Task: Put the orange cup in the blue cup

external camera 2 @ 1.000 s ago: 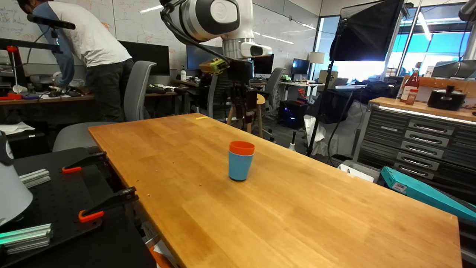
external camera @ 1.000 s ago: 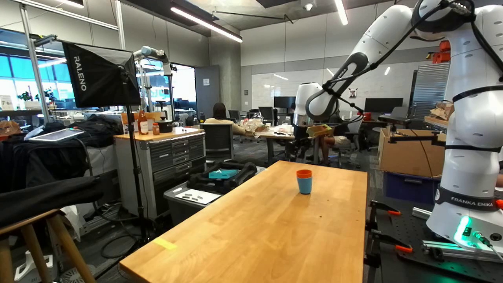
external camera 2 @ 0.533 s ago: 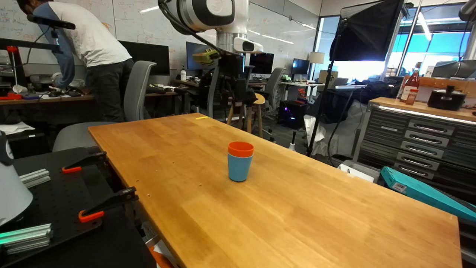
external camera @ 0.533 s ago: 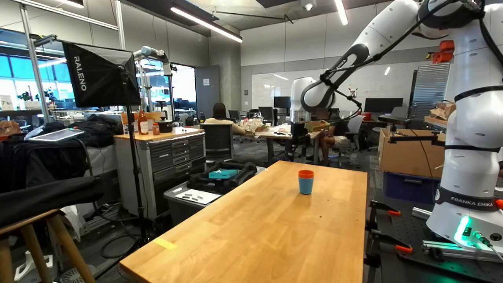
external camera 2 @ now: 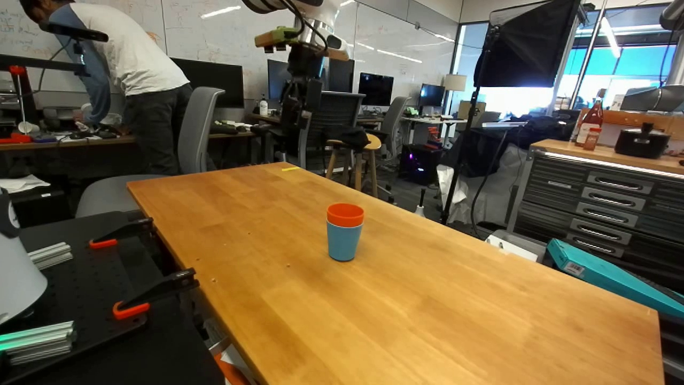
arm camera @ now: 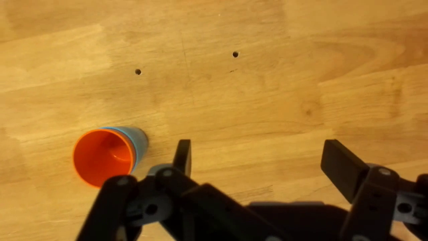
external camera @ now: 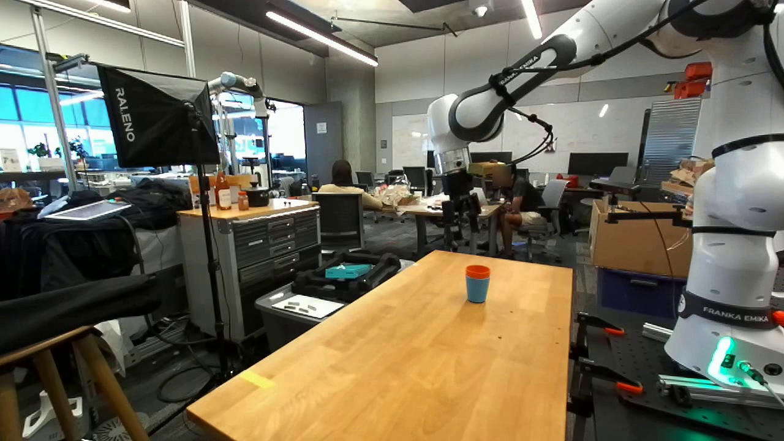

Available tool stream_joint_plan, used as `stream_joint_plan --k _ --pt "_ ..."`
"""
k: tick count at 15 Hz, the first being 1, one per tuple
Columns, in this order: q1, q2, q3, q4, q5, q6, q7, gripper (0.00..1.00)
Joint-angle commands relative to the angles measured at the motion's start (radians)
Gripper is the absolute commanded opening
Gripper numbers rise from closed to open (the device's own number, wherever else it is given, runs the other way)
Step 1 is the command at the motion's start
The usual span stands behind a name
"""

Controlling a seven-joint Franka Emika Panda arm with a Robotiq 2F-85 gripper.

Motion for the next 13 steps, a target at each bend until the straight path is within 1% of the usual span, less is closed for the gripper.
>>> stream_joint_plan --k 1,5,6,13 --pt "0.023 0.065 0.019 0.126 0.017 -0.142 -0.026 1.0" --pt "0.043 0.115 0.027 0.194 0.008 -0.194 -0.012 1.0" --pt "0.042 0.07 0.022 0.121 0.001 -0.138 -0.004 1.0" --pt "0.043 0.079 0.021 0.121 0.0 -0.138 -0.004 1.0"
